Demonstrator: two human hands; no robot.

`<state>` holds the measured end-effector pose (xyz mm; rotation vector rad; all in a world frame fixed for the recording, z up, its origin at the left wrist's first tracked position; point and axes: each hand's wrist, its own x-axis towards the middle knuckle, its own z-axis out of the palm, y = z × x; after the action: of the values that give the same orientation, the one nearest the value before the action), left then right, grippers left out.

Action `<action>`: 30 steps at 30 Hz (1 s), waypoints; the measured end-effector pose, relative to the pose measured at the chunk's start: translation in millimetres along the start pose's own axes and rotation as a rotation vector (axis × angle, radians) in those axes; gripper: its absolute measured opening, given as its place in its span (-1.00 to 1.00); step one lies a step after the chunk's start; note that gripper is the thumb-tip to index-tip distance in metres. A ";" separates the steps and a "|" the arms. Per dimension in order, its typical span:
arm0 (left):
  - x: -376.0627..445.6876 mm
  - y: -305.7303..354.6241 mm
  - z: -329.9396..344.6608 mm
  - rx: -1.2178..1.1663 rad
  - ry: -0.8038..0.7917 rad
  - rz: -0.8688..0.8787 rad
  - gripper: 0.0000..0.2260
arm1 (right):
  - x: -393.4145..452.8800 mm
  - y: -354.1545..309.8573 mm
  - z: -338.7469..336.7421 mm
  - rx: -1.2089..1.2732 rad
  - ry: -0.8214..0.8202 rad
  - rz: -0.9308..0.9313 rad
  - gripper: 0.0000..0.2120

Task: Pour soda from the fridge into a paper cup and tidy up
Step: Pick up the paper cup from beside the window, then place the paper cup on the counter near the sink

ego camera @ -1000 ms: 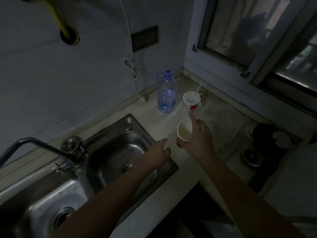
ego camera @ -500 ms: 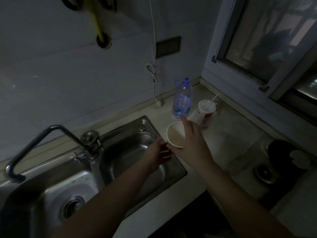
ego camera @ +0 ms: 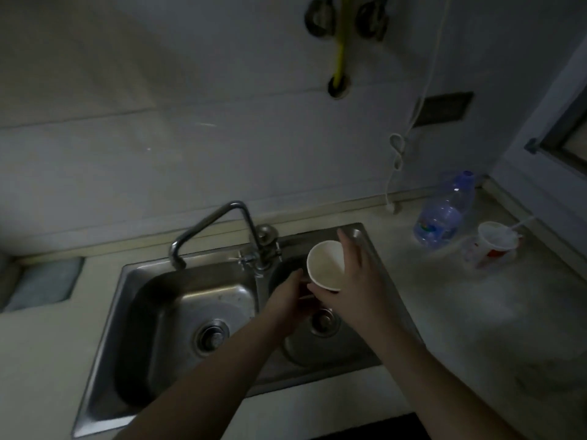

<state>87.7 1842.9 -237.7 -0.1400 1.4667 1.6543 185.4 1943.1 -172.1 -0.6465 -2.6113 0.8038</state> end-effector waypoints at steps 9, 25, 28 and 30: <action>-62.7 -4.1 -145.8 -0.168 0.109 0.000 -0.60 | -33.2 -118.5 74.7 0.017 -0.145 -0.137 -0.01; -230.9 -30.2 -401.9 -0.404 0.309 0.140 -0.73 | -138.5 -346.9 218.4 0.090 -0.348 -0.377 -0.04; -256.2 -35.2 -439.8 -0.417 0.353 0.164 -0.83 | -153.8 -378.1 237.8 0.124 -0.391 -0.439 -0.05; -270.6 -38.0 -457.2 -0.415 0.386 0.182 -0.83 | -160.0 -396.0 248.6 0.137 -0.428 -0.471 -0.05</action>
<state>66.3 1310.7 -235.6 -0.5993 1.4198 2.1569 84.7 1459.4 -160.7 0.2056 -2.8632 1.0336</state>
